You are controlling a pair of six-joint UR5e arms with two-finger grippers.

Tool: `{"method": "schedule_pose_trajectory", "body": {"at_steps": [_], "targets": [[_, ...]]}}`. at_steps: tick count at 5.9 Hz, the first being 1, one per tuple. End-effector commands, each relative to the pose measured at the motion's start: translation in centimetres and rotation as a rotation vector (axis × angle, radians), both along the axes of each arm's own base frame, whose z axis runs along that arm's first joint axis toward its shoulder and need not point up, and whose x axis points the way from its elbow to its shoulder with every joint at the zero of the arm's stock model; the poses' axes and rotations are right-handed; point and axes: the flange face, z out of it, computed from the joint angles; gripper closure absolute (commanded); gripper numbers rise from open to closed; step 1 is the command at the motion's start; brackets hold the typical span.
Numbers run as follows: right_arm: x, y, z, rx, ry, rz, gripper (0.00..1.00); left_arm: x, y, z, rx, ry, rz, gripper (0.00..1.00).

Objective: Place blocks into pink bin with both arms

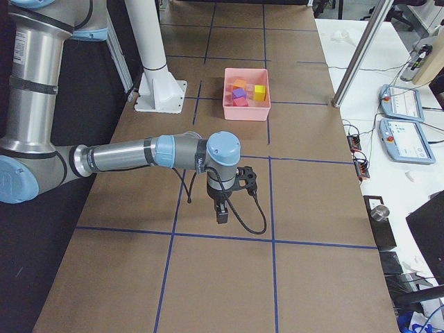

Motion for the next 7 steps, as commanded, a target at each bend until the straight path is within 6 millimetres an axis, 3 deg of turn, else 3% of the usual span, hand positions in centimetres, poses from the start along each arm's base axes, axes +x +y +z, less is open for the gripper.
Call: {"method": "schedule_pose_trajectory", "body": {"at_steps": [1, 5, 7], "targets": [[0.0, -0.1, -0.1, 0.003, 0.001, 0.0, 0.0, -0.1, 0.1, -0.2, -0.001, 0.001, -0.001, 0.0], [0.0, -0.2, -0.1, 0.005, -0.001, 0.0, 0.0, -0.1, 0.1, -0.3, 0.001, 0.007, -0.001, 0.0], [0.0, -0.2, -0.4, 0.011, -0.003, 0.0, 0.0, -0.1, 1.2, 0.4, -0.014, 0.009, 0.001, 0.0]]}}
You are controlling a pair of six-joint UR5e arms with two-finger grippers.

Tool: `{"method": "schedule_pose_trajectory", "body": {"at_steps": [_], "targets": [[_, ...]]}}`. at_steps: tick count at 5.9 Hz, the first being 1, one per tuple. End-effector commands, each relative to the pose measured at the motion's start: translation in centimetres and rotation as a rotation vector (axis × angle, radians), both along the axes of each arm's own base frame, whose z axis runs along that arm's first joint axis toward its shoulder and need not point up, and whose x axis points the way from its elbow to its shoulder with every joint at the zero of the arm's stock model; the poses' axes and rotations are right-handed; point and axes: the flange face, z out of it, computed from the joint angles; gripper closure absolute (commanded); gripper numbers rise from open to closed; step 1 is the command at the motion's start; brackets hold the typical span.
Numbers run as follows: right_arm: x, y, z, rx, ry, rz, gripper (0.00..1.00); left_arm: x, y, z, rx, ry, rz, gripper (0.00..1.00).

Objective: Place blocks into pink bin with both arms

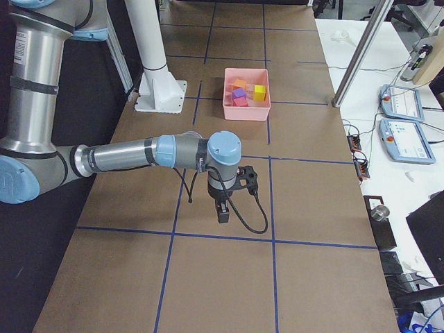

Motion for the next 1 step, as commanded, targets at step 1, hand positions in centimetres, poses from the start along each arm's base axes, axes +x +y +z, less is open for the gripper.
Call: {"method": "schedule_pose_trajectory", "body": {"at_steps": [1], "targets": [[0.0, -0.04, -0.25, 0.005, 0.0, 0.0, 0.0, -0.01, 0.63, 0.32, -0.006, 0.002, 0.001, 0.0]]}}
